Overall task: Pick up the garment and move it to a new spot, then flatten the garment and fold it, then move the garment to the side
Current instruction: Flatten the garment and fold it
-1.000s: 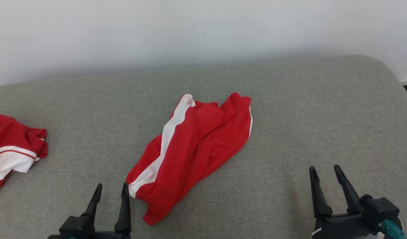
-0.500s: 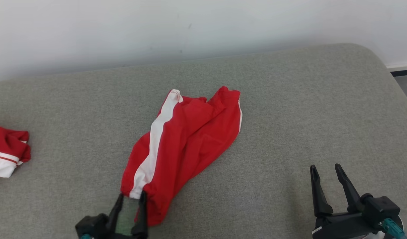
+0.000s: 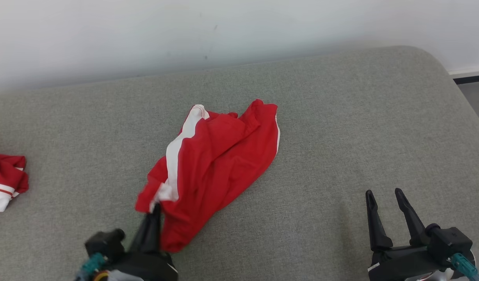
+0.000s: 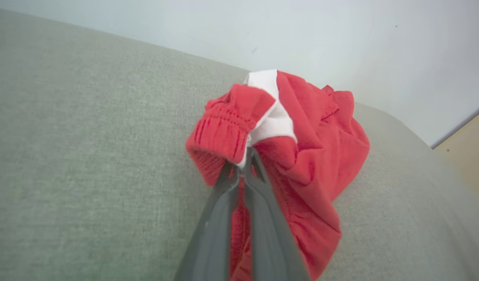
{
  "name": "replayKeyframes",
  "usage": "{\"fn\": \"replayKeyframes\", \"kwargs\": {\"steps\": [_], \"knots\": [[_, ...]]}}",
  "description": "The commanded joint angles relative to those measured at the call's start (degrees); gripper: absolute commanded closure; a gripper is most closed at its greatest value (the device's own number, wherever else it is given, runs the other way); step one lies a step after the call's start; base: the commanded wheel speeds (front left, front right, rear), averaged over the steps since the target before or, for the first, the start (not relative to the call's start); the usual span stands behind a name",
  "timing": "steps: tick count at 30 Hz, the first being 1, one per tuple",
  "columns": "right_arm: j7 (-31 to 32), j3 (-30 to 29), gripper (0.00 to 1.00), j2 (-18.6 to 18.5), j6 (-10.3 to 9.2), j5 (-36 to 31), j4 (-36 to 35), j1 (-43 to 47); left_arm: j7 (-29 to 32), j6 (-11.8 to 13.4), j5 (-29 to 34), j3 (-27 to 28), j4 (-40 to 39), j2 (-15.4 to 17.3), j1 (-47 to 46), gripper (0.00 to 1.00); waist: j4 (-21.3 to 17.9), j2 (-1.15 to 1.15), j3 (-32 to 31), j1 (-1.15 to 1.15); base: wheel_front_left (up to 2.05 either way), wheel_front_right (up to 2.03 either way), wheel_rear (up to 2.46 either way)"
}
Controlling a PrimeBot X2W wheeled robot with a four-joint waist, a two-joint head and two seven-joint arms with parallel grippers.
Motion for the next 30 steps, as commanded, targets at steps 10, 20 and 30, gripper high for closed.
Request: {"fn": "replayKeyframes", "kwargs": {"steps": [10, 20, 30], "knots": [[-0.02, -0.31, 0.0, 0.71, -0.13, 0.03, -0.1, 1.18, -0.18, 0.25, 8.77, 4.29, -8.97, 5.29, -6.87, 1.0, 0.81, 0.0, -1.46, 0.0, 0.0, 0.0, 0.0], [-0.02, -0.57, 0.0, 0.91, -0.13, -0.04, -0.32, 2.0, 0.73, 0.05, 11.83, -2.92, -15.61, 4.52, 1.01, 1.0, 1.95, 0.0, -2.15, 0.0, 0.0, 0.0, 0.0], [-0.02, -0.95, 0.0, 0.49, -0.13, -0.03, -0.28, 1.98, 1.14, 0.1, 9.27, -10.02, -11.74, 2.41, 10.81, 1.0, 3.99, 0.0, -2.09, 0.0, 0.0, 0.0, 0.0]]}}
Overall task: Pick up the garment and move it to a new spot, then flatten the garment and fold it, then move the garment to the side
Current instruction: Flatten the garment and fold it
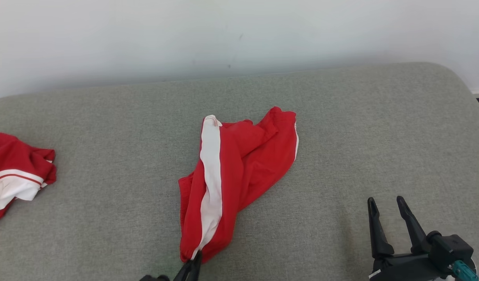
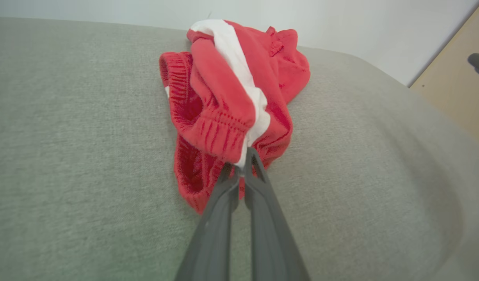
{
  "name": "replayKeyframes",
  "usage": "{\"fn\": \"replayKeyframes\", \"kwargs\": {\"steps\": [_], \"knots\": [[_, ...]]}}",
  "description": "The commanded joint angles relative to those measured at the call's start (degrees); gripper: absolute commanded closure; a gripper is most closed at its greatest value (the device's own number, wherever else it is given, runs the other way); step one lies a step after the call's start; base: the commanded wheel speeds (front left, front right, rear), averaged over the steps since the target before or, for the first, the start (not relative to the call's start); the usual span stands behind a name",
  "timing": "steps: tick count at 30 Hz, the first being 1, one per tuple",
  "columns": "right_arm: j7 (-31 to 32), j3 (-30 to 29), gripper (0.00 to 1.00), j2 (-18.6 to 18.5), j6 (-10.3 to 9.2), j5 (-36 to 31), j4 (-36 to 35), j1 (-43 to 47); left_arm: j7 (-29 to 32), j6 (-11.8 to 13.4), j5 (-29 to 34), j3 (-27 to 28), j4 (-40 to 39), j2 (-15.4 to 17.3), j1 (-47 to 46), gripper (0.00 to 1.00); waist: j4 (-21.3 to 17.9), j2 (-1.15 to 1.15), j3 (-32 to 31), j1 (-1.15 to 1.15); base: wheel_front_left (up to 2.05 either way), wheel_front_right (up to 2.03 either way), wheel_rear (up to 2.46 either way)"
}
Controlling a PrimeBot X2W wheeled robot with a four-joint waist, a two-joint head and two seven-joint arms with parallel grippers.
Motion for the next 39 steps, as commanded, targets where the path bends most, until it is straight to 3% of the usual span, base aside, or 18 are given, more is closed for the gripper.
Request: {"fn": "replayKeyframes", "kwargs": {"steps": [1, 6, 10, 11, 12, 13, 21, 26, 39], "knots": [[-0.02, 0.03, 0.0, -0.19, -0.13, -0.04, -0.02, 0.25, -0.35, 0.25, -0.67, 0.38, 1.08, -0.04, 1.01, 1.0, 0.46, 0.0, -0.06, 0.0, 0.0, 0.0, 0.0], [-0.02, -0.37, 0.0, -0.26, -0.13, -0.08, 0.12, 0.53, -1.19, 1.95, -1.64, 4.45, 3.69, 2.74, 0.5, 1.0, 1.73, 0.0, -0.25, 0.0, 0.0, 0.0, 0.0], [-0.02, -0.14, 0.0, 0.07, -0.13, -0.33, 0.38, 0.69, -1.05, 1.51, -2.4, 5.5, 4.27, 4.06, 0.16, 1.0, 2.28, 0.0, -0.54, 0.0, 0.0, 0.0, 0.0], [-0.02, -0.05, 0.0, 0.15, -0.13, -0.3, 0.46, 0.62, -1.13, 1.5, -2.66, 5.59, 4.26, 4.25, 0.0, 0.62, 2.35, 0.0, -0.62, 0.0, 0.0, 0.0, 0.0], [-0.02, -0.06, 0.0, 0.17, -0.13, -0.22, 0.61, 0.56, -1.25, 1.56, -2.77, 5.85, 4.17, 4.37, -0.16, 0.13, 2.46, 0.0, -0.79, 0.0, 0.0, 0.0, 0.0], [-0.02, -0.01, 0.0, 0.23, -0.13, -0.15, 0.71, 0.56, -1.38, 1.65, -2.97, 6.22, 3.89, 4.29, -0.21, 0.0, 2.57, 0.0, -0.97, 0.0, 0.0, 0.0, 0.0], [-0.02, -0.13, 0.0, 0.2, -0.13, -0.24, 0.67, 1.12, -1.6, 3.29, -3.35, 12.38, -3.5, 2.48, 1.41, 0.0, 3.63, 0.0, -1.88, 0.0, 0.0, 0.0, 0.0], [-0.02, 0.25, 0.0, -0.19, -0.13, -0.42, 0.61, 1.01, -1.62, 3.87, -0.29, 17.77, -9.09, 1.12, 2.6, 0.0, 3.73, 0.0, -2.2, 0.0, 0.0, 0.0, 0.0], [-0.02, 2.53, 0.0, -1.73, -0.13, -0.48, 1.17, 0.42, -1.63, 2.28, 6.59, 24.04, -12.11, -0.38, 3.11, 0.0, 1.09, 0.0, -2.96, 0.0, 0.0, 0.0, 0.0]]}}
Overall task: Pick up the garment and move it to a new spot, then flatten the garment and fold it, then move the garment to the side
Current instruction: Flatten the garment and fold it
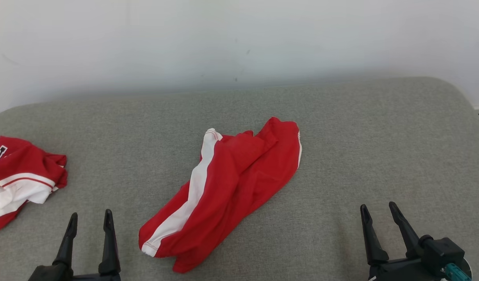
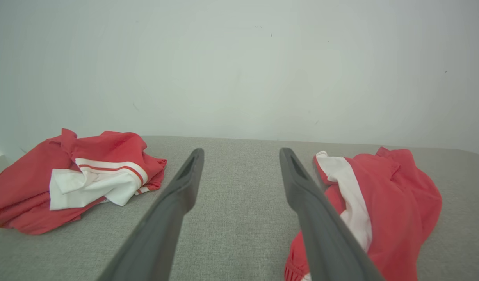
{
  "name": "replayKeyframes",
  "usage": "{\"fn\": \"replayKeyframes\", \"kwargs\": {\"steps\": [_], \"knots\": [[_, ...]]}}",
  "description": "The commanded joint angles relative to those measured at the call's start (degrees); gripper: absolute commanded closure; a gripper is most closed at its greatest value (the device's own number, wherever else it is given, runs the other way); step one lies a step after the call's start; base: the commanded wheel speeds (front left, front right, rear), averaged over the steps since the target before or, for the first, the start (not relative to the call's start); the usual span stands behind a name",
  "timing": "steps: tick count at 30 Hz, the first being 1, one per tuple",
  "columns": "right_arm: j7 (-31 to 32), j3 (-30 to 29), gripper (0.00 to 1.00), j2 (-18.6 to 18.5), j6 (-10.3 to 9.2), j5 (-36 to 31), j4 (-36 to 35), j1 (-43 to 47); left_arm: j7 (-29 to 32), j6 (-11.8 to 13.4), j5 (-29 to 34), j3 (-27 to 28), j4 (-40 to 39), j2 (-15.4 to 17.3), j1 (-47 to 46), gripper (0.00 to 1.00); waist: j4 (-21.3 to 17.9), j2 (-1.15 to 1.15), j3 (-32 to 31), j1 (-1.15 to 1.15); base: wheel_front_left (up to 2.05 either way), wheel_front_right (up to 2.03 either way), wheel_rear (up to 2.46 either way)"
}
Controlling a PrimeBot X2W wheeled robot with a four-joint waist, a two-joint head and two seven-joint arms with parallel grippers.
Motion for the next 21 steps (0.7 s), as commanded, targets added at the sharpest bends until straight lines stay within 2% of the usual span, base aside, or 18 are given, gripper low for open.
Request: {"fn": "replayKeyframes", "kwargs": {"steps": [1, 10, 14, 21], "knots": [[-0.02, -0.03, 0.0, -0.44, -0.13, -0.17, 0.11, 0.02, -0.18, -0.25, 0.11, 0.17, 0.17, -0.32, 0.63, 0.0, -0.46, 0.0, 0.01, 0.0, 0.0, 0.0, 0.0], [-0.02, 1.37, 0.0, -1.63, -0.13, 0.39, 0.52, -1.08, -0.18, -1.06, 1.58, 0.67, 0.27, -1.58, -0.15, 0.0, 0.47, 0.0, 1.23, 0.0, 0.0, 0.0, 0.0], [-0.03, 4.39, 0.0, -3.99, -0.13, 0.8, 1.62, -5.01, -0.18, -1.39, 1.9, -0.41, 0.4, -1.99, -2.08, 0.0, 2.86, 0.0, 2.72, 0.0, 0.0, 0.0, 0.0], [2.66, 12.67, 0.0, -7.04, -0.13, 2.38, 7.97, -16.95, -0.19, -1.26, 1.54, -3.39, 1.01, -2.32, -4.52, 0.0, 8.42, 0.0, 4.69, 0.0, 0.0, 0.0, 0.0]]}}
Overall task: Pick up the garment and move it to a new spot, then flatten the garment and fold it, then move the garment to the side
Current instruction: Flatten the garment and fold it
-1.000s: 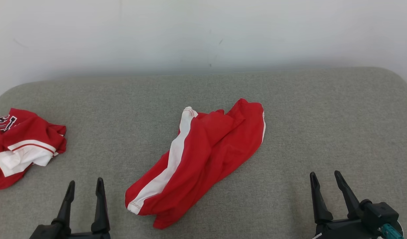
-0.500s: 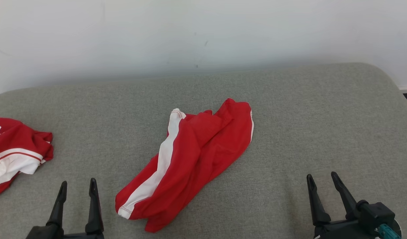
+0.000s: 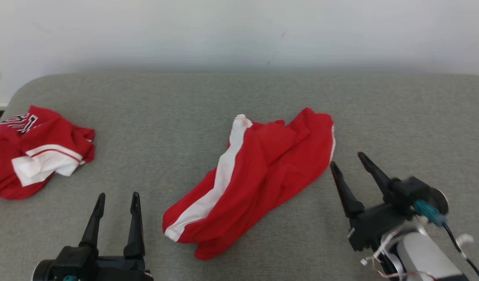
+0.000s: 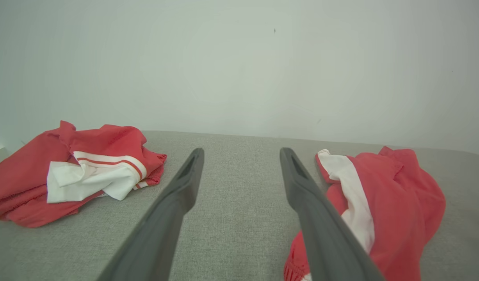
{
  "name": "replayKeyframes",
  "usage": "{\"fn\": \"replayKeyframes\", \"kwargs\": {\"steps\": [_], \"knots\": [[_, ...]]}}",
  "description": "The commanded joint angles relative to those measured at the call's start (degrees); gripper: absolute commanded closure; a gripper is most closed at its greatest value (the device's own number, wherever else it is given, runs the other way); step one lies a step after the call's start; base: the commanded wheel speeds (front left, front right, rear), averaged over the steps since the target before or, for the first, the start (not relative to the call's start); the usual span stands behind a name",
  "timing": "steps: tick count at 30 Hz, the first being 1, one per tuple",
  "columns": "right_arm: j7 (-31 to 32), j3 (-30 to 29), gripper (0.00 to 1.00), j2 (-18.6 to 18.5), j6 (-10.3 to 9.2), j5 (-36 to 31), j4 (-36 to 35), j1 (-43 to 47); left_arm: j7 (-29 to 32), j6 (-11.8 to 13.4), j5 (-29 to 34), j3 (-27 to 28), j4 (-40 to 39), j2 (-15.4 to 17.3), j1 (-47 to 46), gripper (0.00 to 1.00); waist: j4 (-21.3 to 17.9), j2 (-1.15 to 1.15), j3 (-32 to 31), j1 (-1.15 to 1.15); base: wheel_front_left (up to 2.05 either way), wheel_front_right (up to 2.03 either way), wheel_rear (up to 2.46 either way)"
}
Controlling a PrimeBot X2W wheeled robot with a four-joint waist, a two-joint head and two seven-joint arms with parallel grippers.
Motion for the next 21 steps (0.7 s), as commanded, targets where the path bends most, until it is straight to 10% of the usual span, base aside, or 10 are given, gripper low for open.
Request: {"fn": "replayKeyframes", "kwargs": {"steps": [1, 21], "knots": [[1.3, 2.24, 0.0, -0.22, -0.13, 0.7, 2.18, -3.41, -0.17, 0.28, -0.17, -0.66, 0.21, -0.15, -0.85, 0.0, 3.95, 0.0, 1.88, 0.0, 0.0, 0.0, 0.0], [9.04, 18.89, 0.0, 2.71, -0.13, 14.8, 31.71, -25.71, -0.18, 2.97, -6.05, -10.02, 1.84, -0.21, -4.85, 0.0, 15.02, 0.0, 6.03, 0.0, 0.0, 0.0, 0.0]]}}
